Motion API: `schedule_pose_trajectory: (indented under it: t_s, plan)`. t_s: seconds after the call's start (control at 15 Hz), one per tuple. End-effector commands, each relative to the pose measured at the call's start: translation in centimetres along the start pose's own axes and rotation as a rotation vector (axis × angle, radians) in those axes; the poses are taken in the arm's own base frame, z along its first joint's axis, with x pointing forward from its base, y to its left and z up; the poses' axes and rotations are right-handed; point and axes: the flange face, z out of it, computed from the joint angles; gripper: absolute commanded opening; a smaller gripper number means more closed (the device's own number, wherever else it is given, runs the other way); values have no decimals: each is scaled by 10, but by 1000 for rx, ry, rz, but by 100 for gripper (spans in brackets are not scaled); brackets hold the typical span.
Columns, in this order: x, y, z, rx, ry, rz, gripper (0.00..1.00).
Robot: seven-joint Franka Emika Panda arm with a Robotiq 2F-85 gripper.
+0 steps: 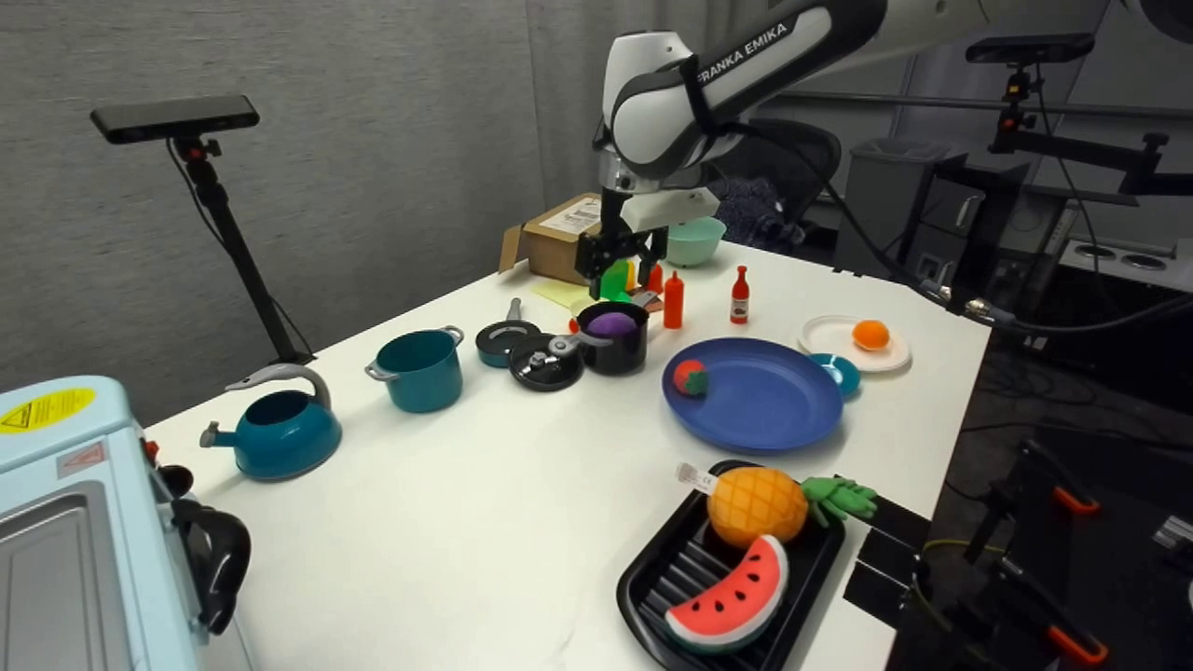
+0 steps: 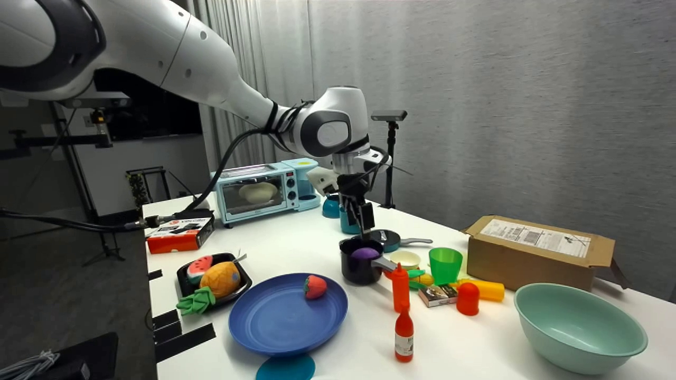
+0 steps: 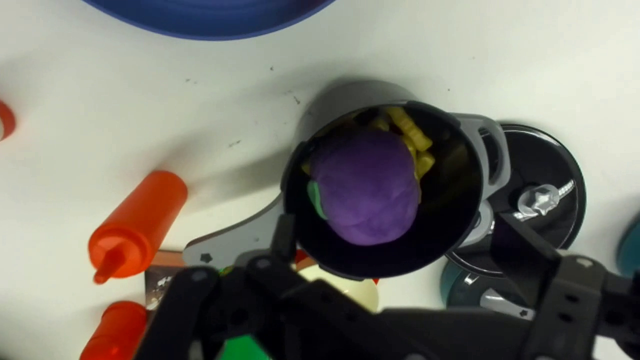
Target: Put the strawberry, the eggplant, the pineapple, the watermelon and the orange plush toys on the blue plate
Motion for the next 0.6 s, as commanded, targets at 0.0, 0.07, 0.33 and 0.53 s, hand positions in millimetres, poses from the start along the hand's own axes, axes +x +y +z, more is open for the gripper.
schedule_pose_trajectory:
  t_s: [0.0,0.07,0.33,0.53]
  plan:
    - [-3,-8,27,21,4,27,100]
    - [-4,-9,36,10,1,28,100]
    - [0,30,38,-16,5,56,100]
    - [4,42,42,-34,13,79,100]
